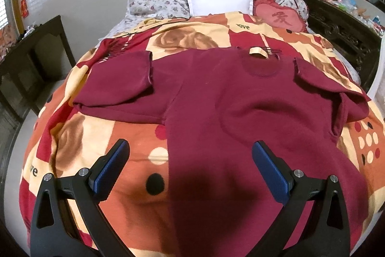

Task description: Fold small clothes

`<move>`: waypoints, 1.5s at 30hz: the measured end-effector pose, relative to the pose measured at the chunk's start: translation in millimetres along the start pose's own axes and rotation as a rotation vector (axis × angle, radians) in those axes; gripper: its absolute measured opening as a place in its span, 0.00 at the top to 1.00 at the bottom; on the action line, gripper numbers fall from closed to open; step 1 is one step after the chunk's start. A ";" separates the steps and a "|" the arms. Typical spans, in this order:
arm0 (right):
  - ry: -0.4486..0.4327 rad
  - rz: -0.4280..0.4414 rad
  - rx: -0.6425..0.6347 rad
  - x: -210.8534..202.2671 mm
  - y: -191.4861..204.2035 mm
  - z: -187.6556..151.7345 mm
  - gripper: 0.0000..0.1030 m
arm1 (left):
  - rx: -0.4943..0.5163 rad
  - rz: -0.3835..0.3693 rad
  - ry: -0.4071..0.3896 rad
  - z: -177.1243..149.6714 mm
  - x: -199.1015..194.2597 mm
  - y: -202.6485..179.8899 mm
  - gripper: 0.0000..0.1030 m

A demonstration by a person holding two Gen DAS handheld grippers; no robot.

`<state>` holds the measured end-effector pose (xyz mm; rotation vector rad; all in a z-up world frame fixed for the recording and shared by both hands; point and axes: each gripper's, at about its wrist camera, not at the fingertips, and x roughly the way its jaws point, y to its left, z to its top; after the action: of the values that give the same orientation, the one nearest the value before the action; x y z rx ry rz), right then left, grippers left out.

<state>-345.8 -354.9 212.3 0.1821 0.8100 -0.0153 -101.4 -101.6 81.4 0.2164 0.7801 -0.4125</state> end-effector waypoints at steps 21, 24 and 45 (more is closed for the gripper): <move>-0.020 -0.087 0.113 172.4 40.6 27.9 0.00 | -0.029 -0.002 0.024 6.1 5.7 4.0 0.01; -0.007 -0.090 0.141 183.7 37.4 25.9 0.00 | -0.037 0.000 0.026 7.9 10.4 5.1 0.01; 0.047 -0.172 0.159 228.9 37.1 31.0 0.00 | -0.041 0.008 0.032 15.8 29.0 5.4 0.01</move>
<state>-162.5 -310.8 73.9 0.2635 0.8700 -0.2386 -70.6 -110.1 71.7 0.1886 0.8183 -0.3860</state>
